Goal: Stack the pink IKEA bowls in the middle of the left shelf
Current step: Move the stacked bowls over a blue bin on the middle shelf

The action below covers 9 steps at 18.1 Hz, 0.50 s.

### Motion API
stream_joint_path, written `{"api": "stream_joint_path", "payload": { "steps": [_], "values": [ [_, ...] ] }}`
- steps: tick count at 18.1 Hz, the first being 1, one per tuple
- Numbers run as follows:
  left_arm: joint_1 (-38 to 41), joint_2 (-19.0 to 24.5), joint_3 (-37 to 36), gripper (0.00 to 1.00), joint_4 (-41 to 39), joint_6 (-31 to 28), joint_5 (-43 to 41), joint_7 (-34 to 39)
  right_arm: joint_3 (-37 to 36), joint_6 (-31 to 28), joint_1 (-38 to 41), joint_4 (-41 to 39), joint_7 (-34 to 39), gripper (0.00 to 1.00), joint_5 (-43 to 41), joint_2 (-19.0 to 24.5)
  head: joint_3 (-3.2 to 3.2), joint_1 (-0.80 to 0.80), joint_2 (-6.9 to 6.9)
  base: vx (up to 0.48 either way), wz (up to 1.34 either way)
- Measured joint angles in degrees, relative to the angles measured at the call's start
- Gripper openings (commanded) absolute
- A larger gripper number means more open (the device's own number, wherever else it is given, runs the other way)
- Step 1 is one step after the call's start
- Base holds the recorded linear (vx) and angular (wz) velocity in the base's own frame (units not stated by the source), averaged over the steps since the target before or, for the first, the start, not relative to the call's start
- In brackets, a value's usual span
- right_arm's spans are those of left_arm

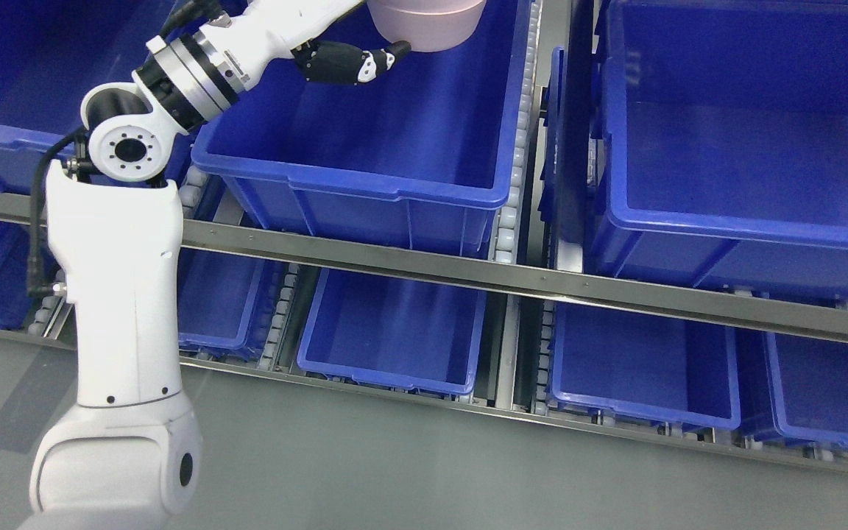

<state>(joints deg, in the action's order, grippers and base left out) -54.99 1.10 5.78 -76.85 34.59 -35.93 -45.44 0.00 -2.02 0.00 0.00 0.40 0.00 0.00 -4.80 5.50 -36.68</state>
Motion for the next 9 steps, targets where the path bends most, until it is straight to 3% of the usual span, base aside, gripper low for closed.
{"api": "stream_joint_path", "payload": {
  "steps": [3,9],
  "values": [
    [-0.75,1.76,-0.37,0.06,3.03,-0.61,-1.48,0.00,0.00,-0.14,0.00,0.00,-0.01,1.00,3.06,0.00,0.00,0.00,0.00,0.093,-0.13],
    [-1.43,5.18,-1.93,0.06,10.15,-1.08,-2.97,0.97,0.00,-0.06,0.01,0.00,-0.01,1.00,0.82,0.00,0.00,0.00,0.00,0.046,-0.04]
  ]
}}
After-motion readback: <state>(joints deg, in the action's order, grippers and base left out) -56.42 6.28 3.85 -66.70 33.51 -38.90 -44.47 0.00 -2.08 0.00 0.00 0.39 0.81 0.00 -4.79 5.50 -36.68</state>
